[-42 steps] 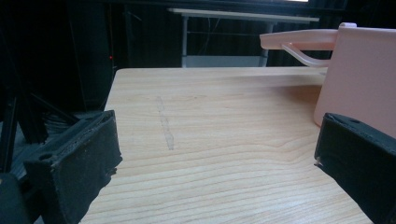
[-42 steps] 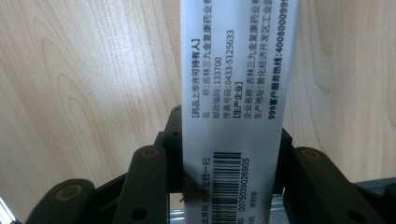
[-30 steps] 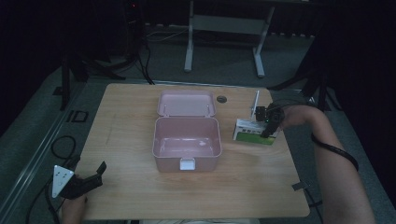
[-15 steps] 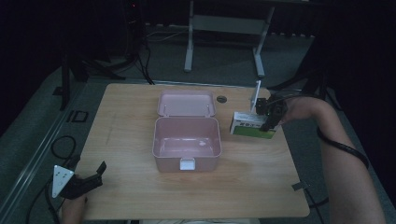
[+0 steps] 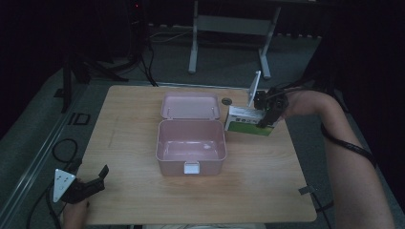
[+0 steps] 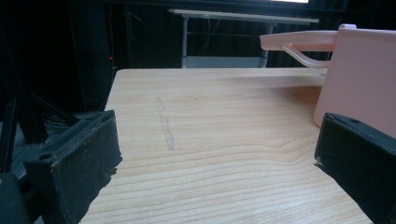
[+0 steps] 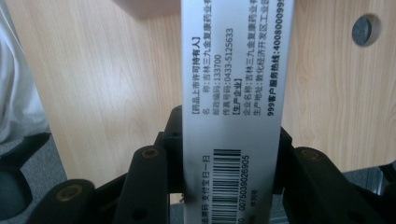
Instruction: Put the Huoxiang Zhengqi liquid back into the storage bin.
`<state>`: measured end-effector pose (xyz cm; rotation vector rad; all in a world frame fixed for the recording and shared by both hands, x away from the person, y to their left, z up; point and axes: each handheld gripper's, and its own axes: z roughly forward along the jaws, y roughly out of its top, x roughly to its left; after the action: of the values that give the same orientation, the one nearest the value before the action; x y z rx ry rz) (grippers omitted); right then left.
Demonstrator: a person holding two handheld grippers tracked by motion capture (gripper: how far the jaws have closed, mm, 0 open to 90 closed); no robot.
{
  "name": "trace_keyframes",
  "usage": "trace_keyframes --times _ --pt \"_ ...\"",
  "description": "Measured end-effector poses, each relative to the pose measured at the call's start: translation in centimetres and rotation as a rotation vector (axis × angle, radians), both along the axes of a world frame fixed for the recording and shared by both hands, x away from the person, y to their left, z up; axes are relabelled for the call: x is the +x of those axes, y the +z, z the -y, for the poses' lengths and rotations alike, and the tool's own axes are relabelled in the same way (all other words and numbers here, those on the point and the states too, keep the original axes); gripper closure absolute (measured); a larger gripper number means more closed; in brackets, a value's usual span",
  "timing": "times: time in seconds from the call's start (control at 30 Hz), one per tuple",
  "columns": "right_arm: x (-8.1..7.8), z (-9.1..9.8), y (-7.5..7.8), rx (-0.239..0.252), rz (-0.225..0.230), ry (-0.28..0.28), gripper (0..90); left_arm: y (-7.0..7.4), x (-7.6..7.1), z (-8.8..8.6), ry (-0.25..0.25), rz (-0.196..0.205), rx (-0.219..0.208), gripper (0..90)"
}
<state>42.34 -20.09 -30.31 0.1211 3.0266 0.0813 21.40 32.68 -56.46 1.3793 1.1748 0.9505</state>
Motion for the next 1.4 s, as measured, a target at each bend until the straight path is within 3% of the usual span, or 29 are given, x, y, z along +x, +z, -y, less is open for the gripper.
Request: trace_keyframes --times 0.27,0.77,1.0,1.17,1.4 --pt "-0.4 -3.5 0.1 0.024 0.01 0.066 63.2 0.0 0.0 0.0 -0.001 0.001 0.0 0.2" --pt "-1.2 -8.6 -0.5 0.037 -0.028 0.134 63.4 0.0 0.0 0.0 -0.001 0.001 0.001 0.2" --pt "-1.8 -11.5 -1.6 0.042 -0.048 0.169 63.4 0.0 0.0 0.0 -0.002 0.002 0.001 0.2" --pt "-2.1 -12.6 -2.2 0.047 -0.063 0.183 63.4 0.0 -0.1 0.0 -0.003 0.002 0.001 0.2" --pt "-2.2 -14.0 -4.0 0.04 -0.095 0.201 63.4 0.0 -0.1 -0.1 -0.005 0.002 0.002 0.2"
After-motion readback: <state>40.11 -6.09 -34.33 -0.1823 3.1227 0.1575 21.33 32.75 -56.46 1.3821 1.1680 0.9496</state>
